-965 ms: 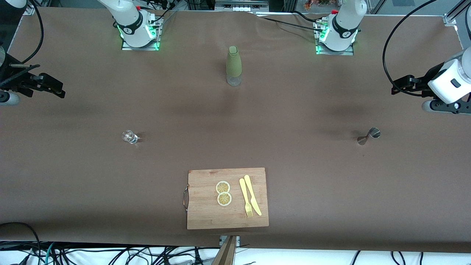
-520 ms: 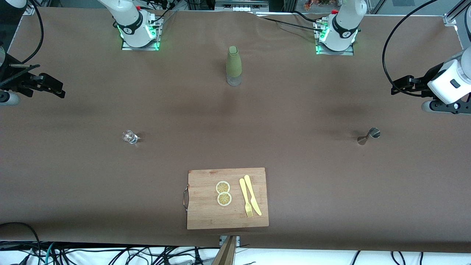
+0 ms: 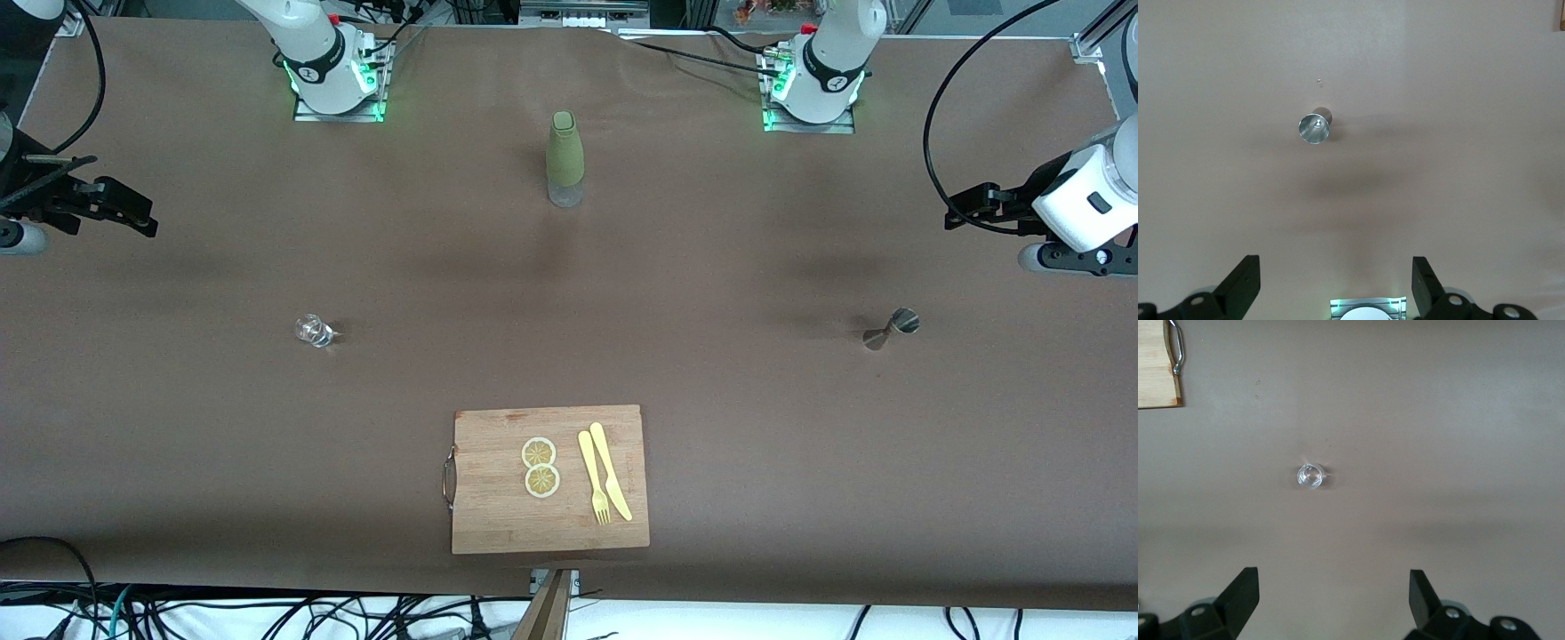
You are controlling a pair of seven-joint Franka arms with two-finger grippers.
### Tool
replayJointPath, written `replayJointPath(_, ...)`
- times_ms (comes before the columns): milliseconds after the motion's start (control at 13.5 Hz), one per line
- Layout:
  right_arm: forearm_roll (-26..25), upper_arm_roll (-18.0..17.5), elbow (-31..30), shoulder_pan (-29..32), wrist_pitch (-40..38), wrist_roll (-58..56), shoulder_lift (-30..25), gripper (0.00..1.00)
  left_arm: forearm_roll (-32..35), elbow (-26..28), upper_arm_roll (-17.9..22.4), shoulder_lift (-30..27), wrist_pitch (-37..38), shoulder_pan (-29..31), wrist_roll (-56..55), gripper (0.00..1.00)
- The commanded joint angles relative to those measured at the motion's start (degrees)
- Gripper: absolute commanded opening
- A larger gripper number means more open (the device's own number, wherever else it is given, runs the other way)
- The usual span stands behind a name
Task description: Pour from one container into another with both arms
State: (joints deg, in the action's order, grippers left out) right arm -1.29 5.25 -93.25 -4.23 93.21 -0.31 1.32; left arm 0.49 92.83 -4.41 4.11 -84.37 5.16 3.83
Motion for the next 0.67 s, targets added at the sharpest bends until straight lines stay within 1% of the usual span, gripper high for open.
replayJointPath(0,0.8,-0.1,0.2,0.1,-0.1,0.4,-0.1,1.0,0.7,0.6,-0.5,-0.5,-0.7,0.3,-0.6,1.0)
replayJointPath(594,0.8,-0.1,0.2,0.1,-0.1,0.4,-0.1,1.0,0.8,0.3,-0.6,0.1,-0.7,-0.3,-0.5,1.0)
